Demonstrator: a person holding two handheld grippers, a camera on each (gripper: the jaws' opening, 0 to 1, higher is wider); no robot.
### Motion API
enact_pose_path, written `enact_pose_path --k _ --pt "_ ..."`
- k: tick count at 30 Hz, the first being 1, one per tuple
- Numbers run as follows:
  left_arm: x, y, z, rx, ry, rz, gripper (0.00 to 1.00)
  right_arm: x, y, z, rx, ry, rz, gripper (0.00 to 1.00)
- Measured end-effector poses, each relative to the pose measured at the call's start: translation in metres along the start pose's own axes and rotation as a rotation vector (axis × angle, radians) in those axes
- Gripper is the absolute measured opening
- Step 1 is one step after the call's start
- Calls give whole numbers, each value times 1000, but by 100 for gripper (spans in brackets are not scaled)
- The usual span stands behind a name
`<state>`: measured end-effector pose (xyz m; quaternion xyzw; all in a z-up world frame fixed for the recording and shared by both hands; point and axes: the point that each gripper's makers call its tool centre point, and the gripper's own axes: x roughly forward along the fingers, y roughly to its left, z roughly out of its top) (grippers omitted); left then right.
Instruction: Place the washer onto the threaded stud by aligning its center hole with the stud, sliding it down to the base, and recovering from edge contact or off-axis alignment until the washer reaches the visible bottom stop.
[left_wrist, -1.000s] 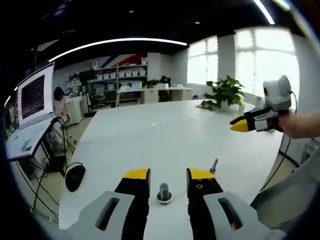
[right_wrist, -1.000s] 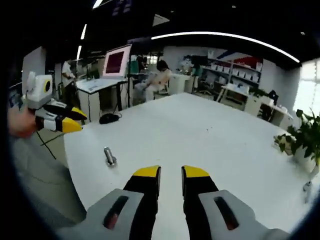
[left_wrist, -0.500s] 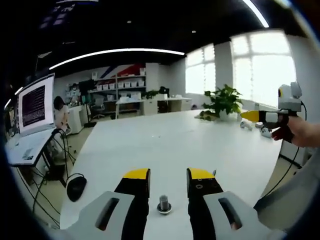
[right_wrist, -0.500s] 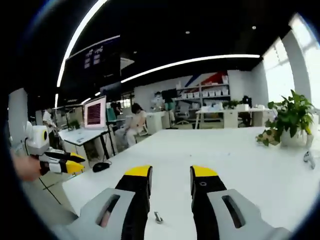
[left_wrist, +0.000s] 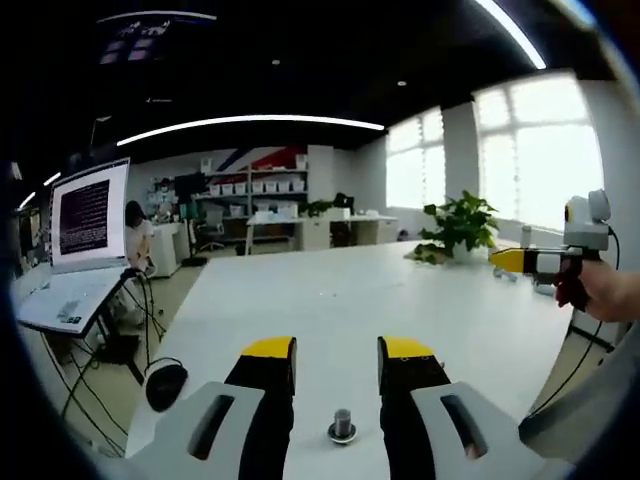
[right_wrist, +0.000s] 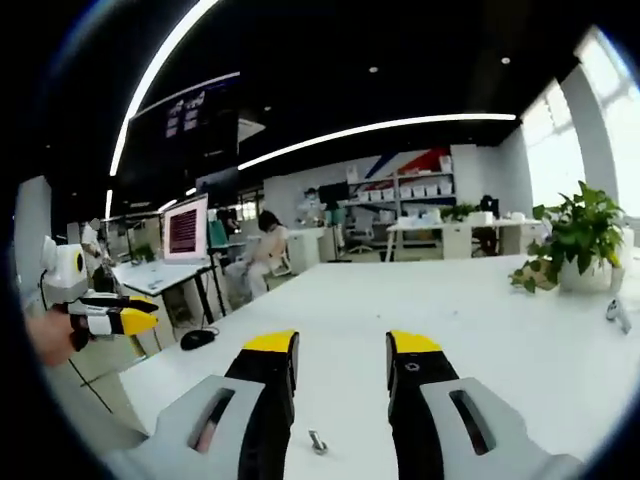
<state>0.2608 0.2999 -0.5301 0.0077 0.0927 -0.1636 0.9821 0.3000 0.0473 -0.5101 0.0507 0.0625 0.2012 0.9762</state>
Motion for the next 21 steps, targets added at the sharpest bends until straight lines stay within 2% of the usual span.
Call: enact_pose_path --k 2,5,9,11,14,17,18,21 --pt "0 -1 3 10 -3 4 30 0 0 4 39 -18 10 37" --pt "6 -4 19 -21 -39 -12 31 2 -3 12 26 -36 5 37" --pt "18 -4 43 35 -98 -3 32 0 4 19 39 -62 17 37" --pt "22 -2 50 55 -127 6 32 1 7 26 37 -79 18 37" --pt "21 -2 52 95 -148 3 32 3 10 36 17 -104 17 37" --pt "19 0 47 127 -139 7 32 3 10 47 0 -141 15 37" --pt "16 1 45 125 -140 11 32 1 10 47 4 -157 20 37" --pt "14 0 46 149 -129 32 32 -2 6 40 26 -144 19 38"
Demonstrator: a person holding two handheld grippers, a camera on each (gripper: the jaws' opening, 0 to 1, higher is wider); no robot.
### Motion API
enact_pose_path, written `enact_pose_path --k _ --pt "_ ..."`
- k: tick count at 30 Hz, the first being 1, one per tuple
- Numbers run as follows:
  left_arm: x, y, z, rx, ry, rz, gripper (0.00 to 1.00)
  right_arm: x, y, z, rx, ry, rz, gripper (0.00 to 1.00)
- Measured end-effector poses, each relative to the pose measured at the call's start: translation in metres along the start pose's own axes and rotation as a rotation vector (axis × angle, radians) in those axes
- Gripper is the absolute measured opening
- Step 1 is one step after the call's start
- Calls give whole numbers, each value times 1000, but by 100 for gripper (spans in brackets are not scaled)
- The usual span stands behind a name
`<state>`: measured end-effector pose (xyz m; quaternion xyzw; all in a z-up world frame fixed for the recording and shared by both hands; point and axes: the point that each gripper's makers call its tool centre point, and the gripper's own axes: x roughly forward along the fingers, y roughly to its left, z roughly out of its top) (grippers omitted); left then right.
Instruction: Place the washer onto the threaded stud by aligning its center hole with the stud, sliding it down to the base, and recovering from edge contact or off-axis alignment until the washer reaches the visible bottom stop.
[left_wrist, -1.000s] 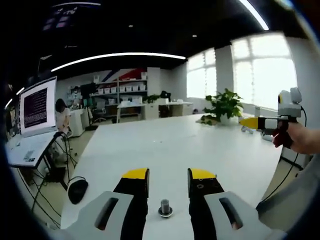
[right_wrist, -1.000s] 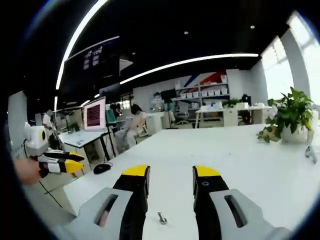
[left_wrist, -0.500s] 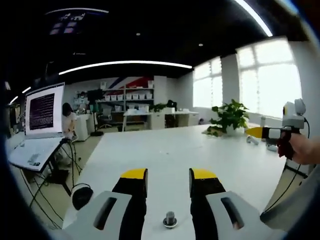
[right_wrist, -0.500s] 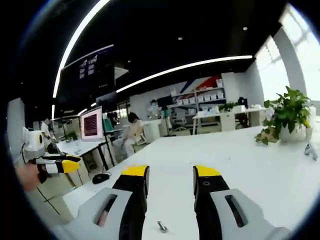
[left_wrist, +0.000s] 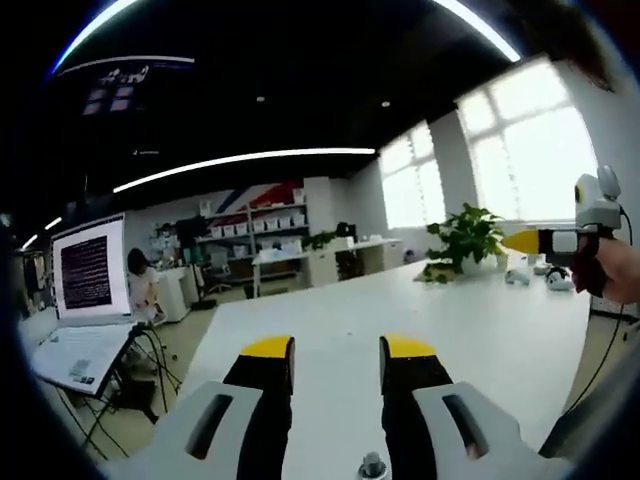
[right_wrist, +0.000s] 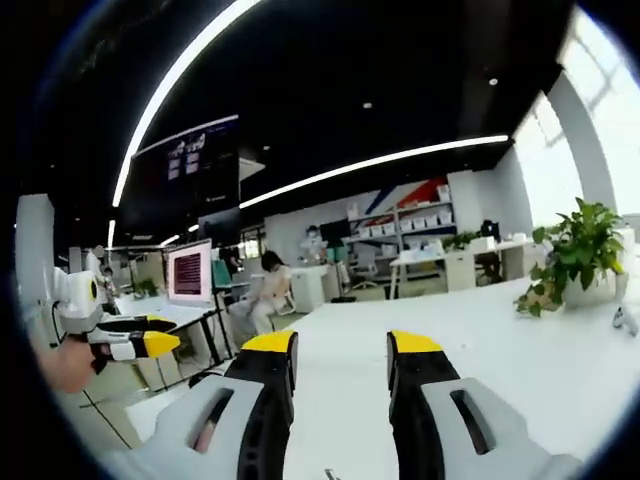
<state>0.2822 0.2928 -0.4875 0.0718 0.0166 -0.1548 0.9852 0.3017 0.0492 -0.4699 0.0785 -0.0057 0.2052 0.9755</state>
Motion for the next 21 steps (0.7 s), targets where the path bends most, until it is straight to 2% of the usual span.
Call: enact_pose_path --k 3,5,8,11,14,18,21 --pt "4 -8 6 98 -1 -28 32 0 -4 5 -2 -10 -3 38" --pt "5 -9 8 136 -7 -18 32 4 -5 9 -8 -24 -2 38" --pt "6 -18 7 80 -10 -40 33 4 2 6 -36 -12 8 39" --pt "6 -9 0 67 10 -26 33 2 8 -2 -104 18 11 39" --pt "1 -2 9 11 -24 1 34 3 9 -2 -120 26 15 40" --pt "-4 10 16 17 -46 39 34 0 12 3 -91 -2 24 40" --pt "-1 13 10 12 -36 42 34 0 14 1 -84 6 27 40"
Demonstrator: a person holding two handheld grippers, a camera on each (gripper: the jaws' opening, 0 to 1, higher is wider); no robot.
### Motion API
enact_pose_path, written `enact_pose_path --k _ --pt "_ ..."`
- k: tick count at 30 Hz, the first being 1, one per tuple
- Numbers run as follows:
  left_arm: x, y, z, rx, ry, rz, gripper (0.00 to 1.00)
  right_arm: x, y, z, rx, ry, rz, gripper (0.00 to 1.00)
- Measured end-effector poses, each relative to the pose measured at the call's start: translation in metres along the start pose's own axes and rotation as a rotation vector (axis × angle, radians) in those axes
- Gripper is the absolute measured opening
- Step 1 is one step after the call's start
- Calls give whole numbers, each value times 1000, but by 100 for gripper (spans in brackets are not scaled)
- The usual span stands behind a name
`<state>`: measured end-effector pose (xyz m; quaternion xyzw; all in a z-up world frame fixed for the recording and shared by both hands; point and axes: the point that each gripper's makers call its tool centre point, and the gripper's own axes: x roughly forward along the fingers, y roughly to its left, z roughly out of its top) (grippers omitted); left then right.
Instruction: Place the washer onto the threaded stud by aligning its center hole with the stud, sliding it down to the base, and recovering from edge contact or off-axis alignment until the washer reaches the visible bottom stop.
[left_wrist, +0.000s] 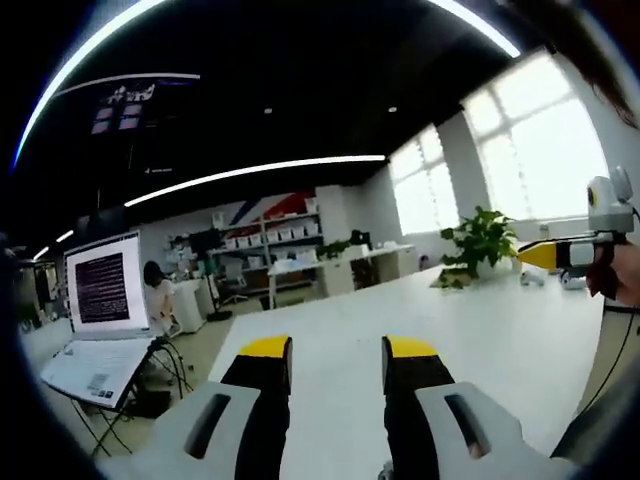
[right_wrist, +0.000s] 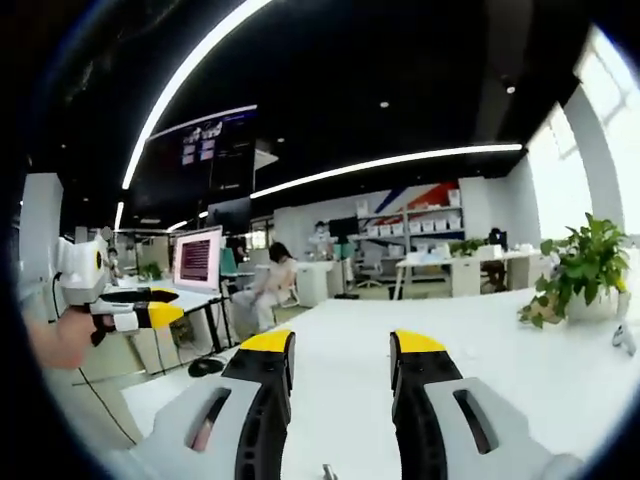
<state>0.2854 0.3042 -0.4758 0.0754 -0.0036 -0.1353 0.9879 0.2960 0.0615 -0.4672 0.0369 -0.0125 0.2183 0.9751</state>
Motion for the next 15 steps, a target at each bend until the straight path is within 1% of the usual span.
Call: enact_pose_path --k 2,4,6,9,13,15 --pt "1 -1 -4 16 13 -5 34 0 2 3 -5 -12 2 40" --pt "2 -2 -3 35 10 -9 34 -1 4 7 -18 -22 7 40" --pt "3 -2 -2 48 10 -6 34 -2 4 6 -26 -17 4 40" --pt "3 -1 -5 43 16 -3 34 -3 -1 -1 -6 -6 -5 40" --pt "3 1 -6 37 17 -1 34 -3 -2 1 -3 -10 -12 40" --pt "3 3 -6 22 14 0 34 -2 0 1 -14 -11 -9 40"
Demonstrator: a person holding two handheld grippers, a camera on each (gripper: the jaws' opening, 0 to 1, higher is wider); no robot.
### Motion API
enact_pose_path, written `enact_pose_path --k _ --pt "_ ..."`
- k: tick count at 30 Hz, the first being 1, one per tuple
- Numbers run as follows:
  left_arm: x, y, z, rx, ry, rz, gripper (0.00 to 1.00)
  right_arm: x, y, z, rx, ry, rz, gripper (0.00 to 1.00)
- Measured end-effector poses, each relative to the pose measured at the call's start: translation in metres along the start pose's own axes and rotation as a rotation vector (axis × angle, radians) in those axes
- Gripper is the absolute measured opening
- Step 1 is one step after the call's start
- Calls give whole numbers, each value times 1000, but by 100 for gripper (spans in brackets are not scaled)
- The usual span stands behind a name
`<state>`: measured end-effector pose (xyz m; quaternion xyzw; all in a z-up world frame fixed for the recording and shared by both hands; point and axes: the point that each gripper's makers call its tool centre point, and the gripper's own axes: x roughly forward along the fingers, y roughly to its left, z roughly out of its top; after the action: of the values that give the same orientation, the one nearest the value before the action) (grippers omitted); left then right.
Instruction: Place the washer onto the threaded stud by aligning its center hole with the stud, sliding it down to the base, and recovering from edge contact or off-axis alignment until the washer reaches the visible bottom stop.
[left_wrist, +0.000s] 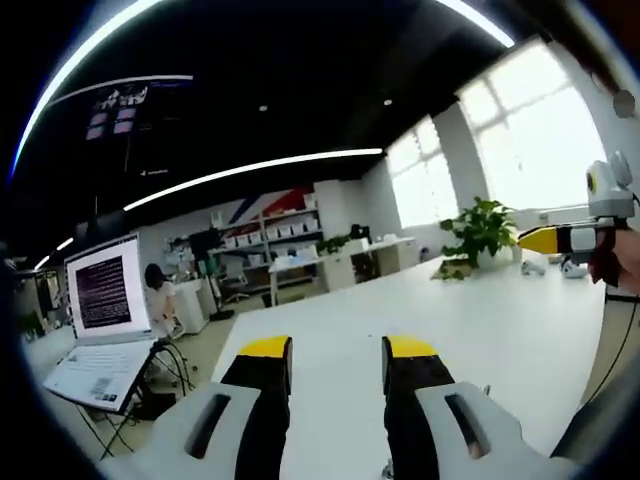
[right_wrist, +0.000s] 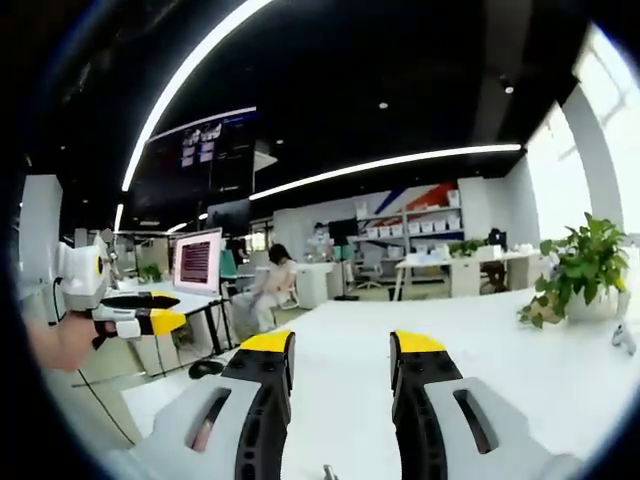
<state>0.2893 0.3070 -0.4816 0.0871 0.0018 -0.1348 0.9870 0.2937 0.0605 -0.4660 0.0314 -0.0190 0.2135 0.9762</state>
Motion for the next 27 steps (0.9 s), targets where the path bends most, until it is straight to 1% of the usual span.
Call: enact_pose_path --k 1,3,6,11,15,19,24,27 --pt "-1 1 0 -9 -2 3 34 0 1 0 -9 1 4 40" --pt "-2 3 2 -57 -15 5 34 0 4 0 -23 3 7 40" --pt "-4 9 4 -38 -19 24 34 -1 5 0 -37 9 7 40" --pt "-8 20 7 -54 -38 58 34 -3 8 1 -60 10 11 40" --pt "-9 19 5 -61 -31 58 34 -4 9 -1 -68 16 7 40" --pt "-8 16 6 -62 -36 48 34 -5 8 -2 -64 18 2 40" --pt "-8 20 6 -85 -46 53 35 -8 5 1 -64 7 -18 42" --pt "-8 23 8 -91 -55 61 36 -9 2 -2 -66 17 -29 45"
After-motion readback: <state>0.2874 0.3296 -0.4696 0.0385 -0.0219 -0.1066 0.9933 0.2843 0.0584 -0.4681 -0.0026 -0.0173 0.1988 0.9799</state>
